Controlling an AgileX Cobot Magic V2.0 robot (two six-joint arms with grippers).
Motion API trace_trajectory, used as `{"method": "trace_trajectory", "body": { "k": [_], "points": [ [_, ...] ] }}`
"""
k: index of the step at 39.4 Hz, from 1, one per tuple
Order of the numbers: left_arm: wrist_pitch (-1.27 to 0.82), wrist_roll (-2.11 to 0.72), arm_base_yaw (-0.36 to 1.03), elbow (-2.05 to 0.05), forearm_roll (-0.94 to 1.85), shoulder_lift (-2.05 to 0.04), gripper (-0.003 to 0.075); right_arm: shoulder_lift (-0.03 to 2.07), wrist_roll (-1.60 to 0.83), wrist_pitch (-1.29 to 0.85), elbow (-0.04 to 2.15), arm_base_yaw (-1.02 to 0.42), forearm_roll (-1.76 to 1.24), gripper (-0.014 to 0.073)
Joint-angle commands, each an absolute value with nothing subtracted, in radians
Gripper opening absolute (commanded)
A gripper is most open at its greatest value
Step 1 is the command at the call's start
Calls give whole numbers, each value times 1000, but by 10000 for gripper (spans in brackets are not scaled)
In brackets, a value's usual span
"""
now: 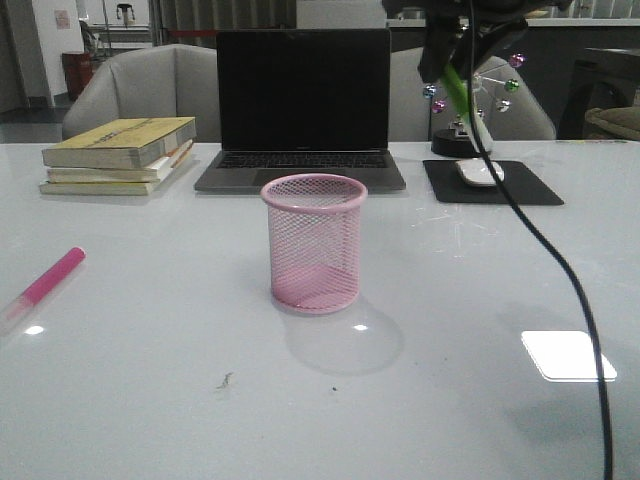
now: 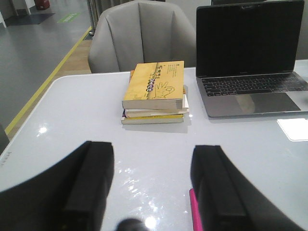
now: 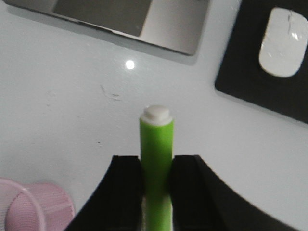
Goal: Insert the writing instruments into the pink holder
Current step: 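Lift the green highlighter and carry it above the pink holder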
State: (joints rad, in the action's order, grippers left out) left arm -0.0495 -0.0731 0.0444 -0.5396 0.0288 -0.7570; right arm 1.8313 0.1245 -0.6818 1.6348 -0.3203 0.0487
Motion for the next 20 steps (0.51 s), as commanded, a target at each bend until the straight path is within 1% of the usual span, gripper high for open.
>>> {"method": "trace_trajectory", "body": {
  "k": [1,11,20],
  "points": [
    [40,-64,46,-577,29,-755,417,1702,114,-469,1546,-352,60,57],
    [40,-64,46,-577,29,-755,417,1609,114,0,1250,-448,0,57],
    [40,-64,46,-577,29,-755,417,1636,113,367,1102,-536,15,57]
  ]
}}
